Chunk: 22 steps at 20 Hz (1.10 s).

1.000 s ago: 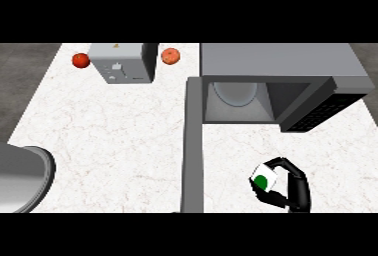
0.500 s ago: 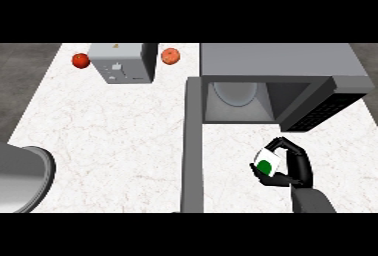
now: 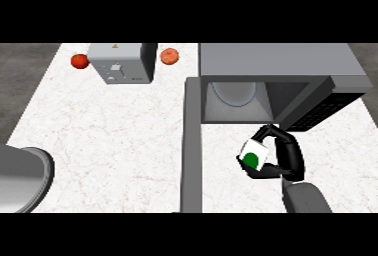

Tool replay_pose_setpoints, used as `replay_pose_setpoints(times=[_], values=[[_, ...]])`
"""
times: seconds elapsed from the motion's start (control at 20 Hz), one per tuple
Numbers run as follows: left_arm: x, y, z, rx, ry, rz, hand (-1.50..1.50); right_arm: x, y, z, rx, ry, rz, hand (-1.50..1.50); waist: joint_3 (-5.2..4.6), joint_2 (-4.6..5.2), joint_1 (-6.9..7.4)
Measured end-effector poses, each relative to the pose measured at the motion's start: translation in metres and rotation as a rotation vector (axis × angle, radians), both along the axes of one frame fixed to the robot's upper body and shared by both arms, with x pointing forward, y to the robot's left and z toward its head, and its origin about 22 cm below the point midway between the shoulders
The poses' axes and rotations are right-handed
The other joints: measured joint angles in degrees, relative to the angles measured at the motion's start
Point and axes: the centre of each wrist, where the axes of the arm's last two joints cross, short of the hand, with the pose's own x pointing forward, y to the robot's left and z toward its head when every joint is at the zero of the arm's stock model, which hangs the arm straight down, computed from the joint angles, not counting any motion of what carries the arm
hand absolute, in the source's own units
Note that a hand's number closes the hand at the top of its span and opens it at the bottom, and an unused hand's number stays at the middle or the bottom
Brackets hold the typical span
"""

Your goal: Pick up the milk, place it into the microwave and close the microwave

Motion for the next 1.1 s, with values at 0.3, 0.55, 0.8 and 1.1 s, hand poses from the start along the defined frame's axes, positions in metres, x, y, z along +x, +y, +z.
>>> replay_pose_setpoints(times=[0.3,0.55,0.8,1.1], values=[[0.002,0.007,0.001,-0.007,0.001,-0.017,-1.5,0.025,0.03,0.036,-0.035,-0.008,-0.039,1.5,0.09,0.06,0.22],[0.004,0.008,-0.001,-0.001,-0.009,-0.038,-1.5,0.059,0.044,0.059,-0.099,-0.013,-0.077,1.5,0.22,0.12,0.55],[0.008,0.007,-0.002,0.007,-0.006,-0.032,-1.5,0.093,0.055,0.076,-0.219,0.01,-0.12,1.5,0.49,0.34,0.91],[0.012,0.006,-0.003,0.015,-0.015,-0.053,-1.5,0.126,0.064,0.081,-0.32,0.03,-0.189,1.5,0.59,0.65,1.71]])
